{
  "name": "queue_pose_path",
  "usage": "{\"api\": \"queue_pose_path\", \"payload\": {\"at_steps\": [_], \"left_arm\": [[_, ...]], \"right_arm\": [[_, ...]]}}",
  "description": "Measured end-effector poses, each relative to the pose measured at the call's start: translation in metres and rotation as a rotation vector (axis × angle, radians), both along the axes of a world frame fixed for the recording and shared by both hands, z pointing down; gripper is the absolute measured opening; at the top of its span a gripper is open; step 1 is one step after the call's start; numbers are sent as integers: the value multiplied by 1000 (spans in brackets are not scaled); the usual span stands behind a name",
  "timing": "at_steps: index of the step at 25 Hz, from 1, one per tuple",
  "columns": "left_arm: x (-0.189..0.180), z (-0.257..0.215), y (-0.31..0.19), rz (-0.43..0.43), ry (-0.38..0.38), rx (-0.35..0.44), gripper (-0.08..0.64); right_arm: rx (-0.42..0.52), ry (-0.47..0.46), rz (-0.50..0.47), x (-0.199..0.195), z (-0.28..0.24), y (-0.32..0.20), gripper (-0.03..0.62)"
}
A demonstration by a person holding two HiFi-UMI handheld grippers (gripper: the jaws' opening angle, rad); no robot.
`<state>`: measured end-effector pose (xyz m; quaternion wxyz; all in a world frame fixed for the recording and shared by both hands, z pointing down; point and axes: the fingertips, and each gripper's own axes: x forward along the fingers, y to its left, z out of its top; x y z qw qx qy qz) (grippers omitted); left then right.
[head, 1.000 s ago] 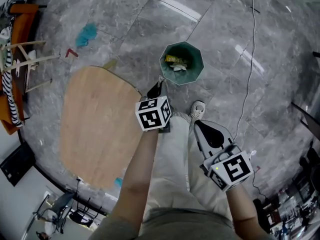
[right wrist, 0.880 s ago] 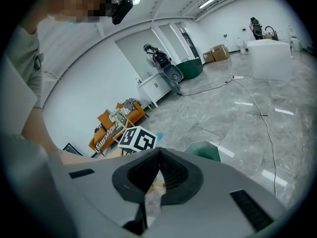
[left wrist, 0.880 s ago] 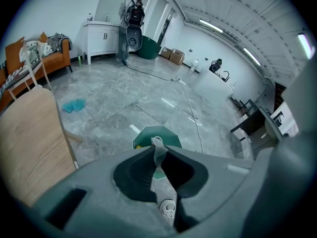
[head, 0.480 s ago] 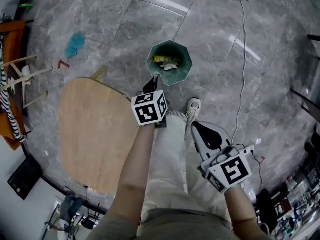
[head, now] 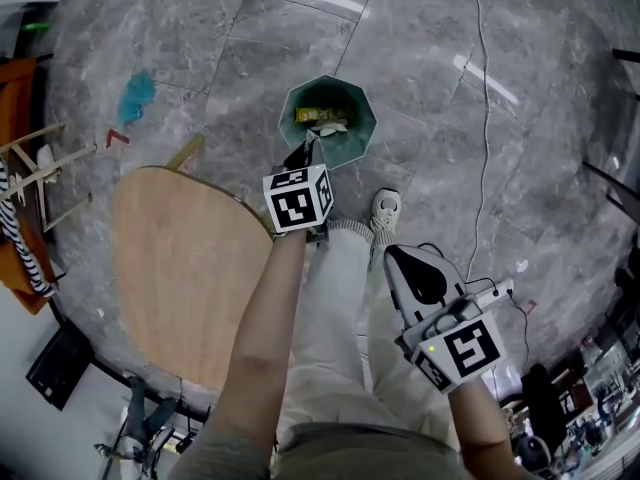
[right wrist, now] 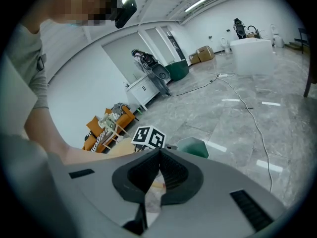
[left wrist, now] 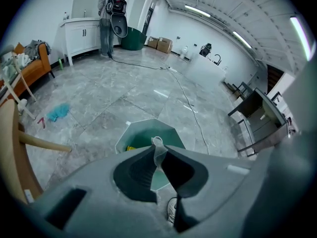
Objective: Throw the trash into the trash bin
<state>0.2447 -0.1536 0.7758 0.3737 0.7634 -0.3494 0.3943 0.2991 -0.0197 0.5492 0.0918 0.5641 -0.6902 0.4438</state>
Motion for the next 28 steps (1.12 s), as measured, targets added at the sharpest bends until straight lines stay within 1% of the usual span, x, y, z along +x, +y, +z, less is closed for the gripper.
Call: {"api": "queue_pose_path", "payload": {"at_steps": [3,8,14,15,16,17,18,20,28], "left_arm": [[5,12,0,20,-14,-7,37],[11,28,0,26,-27,-24,37],[15,32,1,46,-25,-27,40],[16,31,1,49,-21,-29,51],[17,31,2,52,-16,-33,103],[17,31,2,55,-11,-36,172],[17,31,3,58,-9,-38,207],[16,29,3,59,-11,-34,224],[5,21,9,31,-20,-29,225]], "right_arm": [[-5,-3,8,2,5,0,8],[-18,-8,22,7,12,1,8],[-20,-9,30,8,14,4,8],[-19,-10,30,8,14,4,8],[-18,-11,30,7,14,3,8],[-17,-12,29,7,14,3,8],[-16,-13,28,6,14,3,8],[-14,-14,25,5,14,2,8],[3,-15,-6,-1,7,2,8]]}}
